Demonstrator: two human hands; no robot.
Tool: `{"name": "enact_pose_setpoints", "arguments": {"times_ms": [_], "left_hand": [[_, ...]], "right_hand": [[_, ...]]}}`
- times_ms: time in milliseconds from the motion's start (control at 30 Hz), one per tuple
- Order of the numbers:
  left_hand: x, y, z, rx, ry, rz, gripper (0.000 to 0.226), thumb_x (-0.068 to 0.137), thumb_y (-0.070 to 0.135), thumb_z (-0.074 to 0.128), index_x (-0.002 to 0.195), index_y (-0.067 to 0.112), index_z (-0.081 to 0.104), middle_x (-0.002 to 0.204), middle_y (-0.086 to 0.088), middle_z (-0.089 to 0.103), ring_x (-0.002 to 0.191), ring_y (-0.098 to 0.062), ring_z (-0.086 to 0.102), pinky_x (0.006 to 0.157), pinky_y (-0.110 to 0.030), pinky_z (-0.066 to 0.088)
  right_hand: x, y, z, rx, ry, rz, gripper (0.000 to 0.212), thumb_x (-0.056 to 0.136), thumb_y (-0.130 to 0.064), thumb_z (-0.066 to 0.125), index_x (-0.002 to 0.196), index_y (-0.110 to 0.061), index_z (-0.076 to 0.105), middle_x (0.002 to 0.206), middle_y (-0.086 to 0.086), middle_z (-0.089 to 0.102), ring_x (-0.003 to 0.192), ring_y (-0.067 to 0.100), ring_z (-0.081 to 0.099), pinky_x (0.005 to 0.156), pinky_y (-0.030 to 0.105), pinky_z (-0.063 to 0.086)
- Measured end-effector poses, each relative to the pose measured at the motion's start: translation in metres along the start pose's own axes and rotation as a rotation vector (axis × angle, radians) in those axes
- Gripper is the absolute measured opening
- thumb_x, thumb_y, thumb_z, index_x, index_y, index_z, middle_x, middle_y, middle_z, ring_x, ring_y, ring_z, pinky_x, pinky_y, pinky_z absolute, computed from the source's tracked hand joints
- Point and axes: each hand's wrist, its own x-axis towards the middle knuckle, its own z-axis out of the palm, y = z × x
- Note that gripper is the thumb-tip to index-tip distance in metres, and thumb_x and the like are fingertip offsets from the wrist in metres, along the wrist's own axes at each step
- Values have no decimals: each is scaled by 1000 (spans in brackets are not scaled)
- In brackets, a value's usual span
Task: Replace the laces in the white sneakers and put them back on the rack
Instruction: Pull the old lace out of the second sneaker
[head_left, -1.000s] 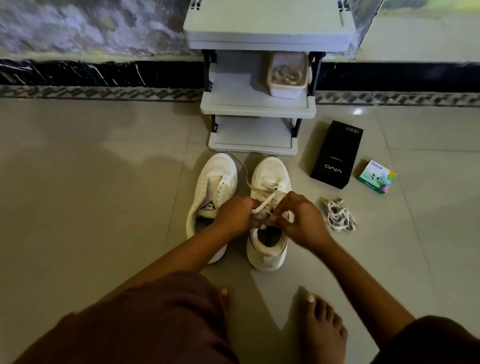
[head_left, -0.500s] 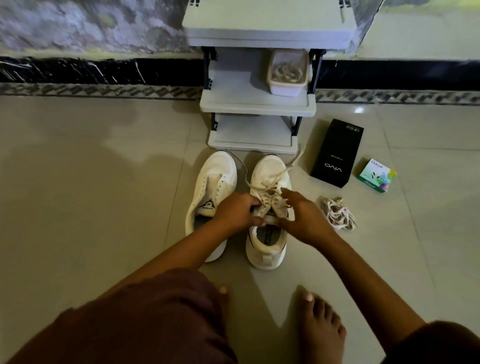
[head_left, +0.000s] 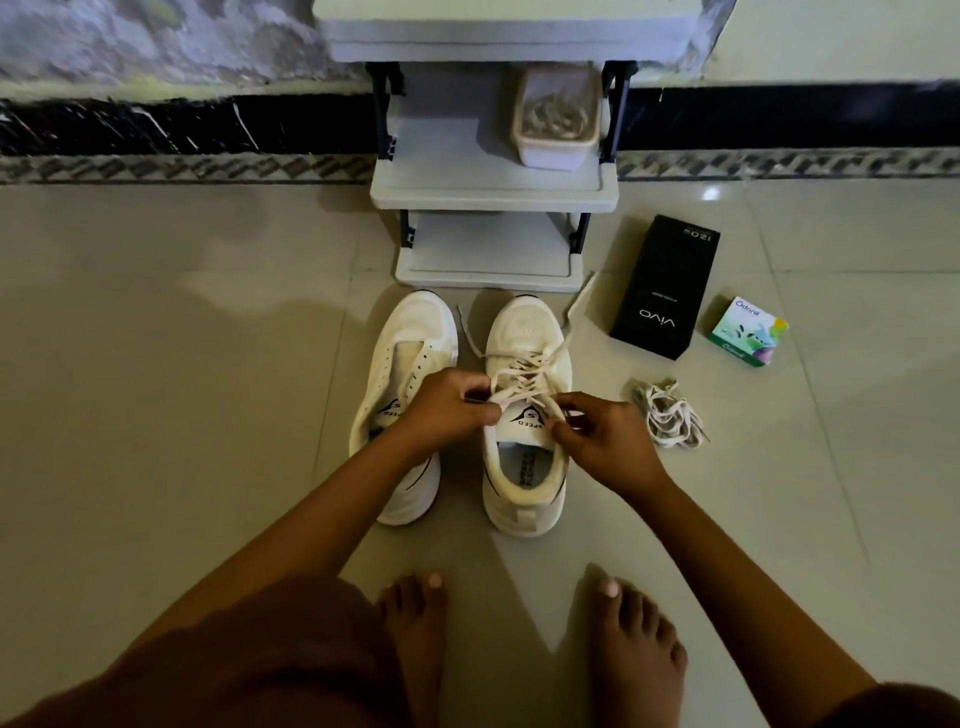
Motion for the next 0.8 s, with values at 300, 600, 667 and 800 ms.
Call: {"name": "enact_pose_setpoints", "arguments": {"times_ms": [300,600,667,800], "left_hand": [[-10,7,14,462,141,354,55,83,22,66,136,22,48,151,-3,30,128,-21,41,97,-31,44],[-3,8,25,491,228,557,14,83,16,56,80,6,66,98,-10,66,88,-26,62,75,-39,54],[-3,20,26,131,111,325,9,85,13,62,78,9,65,93,-7,67,87,-23,63,80,-38,54],[-9,29,25,-181,18,119,19,87,6,63,106,7,67,110,-5,65,96,-16,62,74,-6,47]], "right_hand": [[-6,-4,24,-351,-174,17,86,86,-69,23,151,-16,6,159,3,8,145,18,12,115,27,11],[-8,-2,31,-318,-129,28,84,87,-69,2,151,-15,5,159,2,5,146,13,4,112,19,-2],[-9,1,32,-336,-114,22,105,71,-77,-18,151,-15,6,159,3,7,146,15,5,113,21,0],[-7,2,36,-333,-83,20,110,68,-78,-23,151,-14,12,158,5,12,146,16,10,113,22,2]]}}
